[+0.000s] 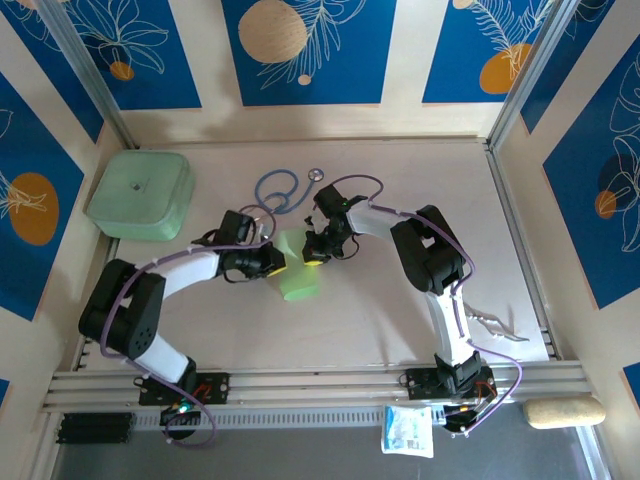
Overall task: Fold a paper plane with a square sheet of paper (pick it up from the middle)
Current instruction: First fold in half a square sheet of paper at the center of the table.
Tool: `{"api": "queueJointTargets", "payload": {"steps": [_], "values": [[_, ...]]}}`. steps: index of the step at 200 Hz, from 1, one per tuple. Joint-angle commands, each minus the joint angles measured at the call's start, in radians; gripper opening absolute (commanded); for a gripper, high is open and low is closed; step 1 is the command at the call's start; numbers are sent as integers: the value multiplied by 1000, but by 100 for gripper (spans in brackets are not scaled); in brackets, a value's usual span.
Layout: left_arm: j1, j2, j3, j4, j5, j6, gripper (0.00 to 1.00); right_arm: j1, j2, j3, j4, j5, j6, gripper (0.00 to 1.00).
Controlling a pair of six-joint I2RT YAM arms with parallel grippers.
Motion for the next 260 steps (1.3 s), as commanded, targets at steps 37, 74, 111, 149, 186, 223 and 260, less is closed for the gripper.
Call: {"api": "queueJointTargets", "payload": {"steps": [37,74,111,149,186,223,260], "values": [[-14,173,35,56,-64,-58,13,-13,112,-54,-158,226,-16,1],[12,134,-62,22,-116,-50,13,-12,112,-45,-194,262,-53,0],[26,-71,-124,-72,-189,31,15,1,105,-28,-240,302,-109,0],[8,-131,-76,0,-95,25,17,9,70,-68,-245,281,-137,0],[-65,6,-8,111,-45,-11,17,4,26,-112,-233,262,-151,0],[-72,124,66,155,-82,-35,17,4,38,-102,-235,251,-145,0],[-63,223,106,157,-118,-73,17,-1,45,-102,-239,266,-146,0]]}}
